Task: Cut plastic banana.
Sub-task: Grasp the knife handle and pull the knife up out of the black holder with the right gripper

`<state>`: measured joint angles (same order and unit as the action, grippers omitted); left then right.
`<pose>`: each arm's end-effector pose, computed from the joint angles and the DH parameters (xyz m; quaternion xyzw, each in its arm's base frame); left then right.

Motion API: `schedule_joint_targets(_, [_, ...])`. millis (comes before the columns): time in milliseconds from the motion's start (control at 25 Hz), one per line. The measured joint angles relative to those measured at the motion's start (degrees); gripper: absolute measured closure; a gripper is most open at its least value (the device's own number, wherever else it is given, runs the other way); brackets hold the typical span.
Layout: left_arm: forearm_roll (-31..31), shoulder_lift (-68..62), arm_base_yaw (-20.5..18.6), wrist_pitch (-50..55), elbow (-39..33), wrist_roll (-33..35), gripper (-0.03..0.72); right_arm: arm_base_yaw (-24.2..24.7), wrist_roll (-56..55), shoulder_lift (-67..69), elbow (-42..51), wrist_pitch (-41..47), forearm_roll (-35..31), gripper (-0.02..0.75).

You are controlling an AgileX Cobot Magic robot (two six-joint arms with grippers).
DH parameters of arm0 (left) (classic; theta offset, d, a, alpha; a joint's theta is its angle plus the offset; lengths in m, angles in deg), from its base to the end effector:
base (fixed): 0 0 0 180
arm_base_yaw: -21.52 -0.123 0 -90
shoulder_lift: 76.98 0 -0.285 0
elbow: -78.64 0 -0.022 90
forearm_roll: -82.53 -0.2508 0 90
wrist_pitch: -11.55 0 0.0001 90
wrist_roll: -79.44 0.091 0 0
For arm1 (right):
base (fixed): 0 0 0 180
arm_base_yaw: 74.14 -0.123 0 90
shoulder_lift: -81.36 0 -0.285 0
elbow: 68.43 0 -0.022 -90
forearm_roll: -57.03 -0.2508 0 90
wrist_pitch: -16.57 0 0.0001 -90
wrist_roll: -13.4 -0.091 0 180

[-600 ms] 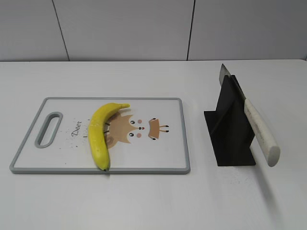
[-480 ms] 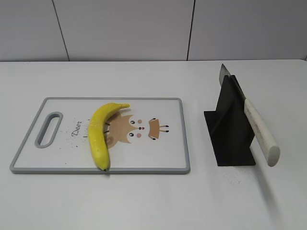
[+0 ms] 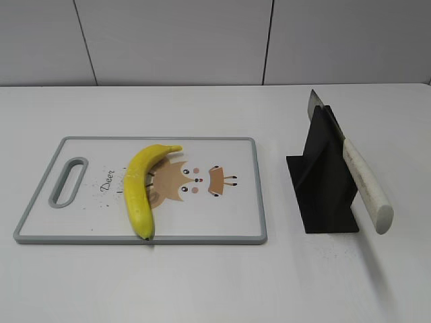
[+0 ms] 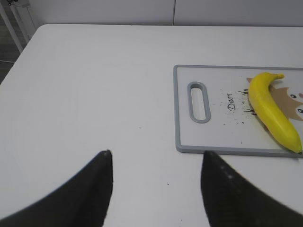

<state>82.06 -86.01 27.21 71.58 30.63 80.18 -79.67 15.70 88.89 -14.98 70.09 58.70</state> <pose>-0.0019 0.0008 0.2811 0.0477 0.8516 -0.0184 0.5217 0.0090 -0.0013 0.2635 -0.0584 0.8389 0.0007 0.5411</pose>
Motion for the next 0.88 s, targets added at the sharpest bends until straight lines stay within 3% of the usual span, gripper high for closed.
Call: schedule_joint_targets(880, [0.0, 0.0, 0.0, 0.0, 0.0, 0.0, 0.124, 0.0, 0.0, 0.0, 0.0, 0.0, 0.0, 0.146])
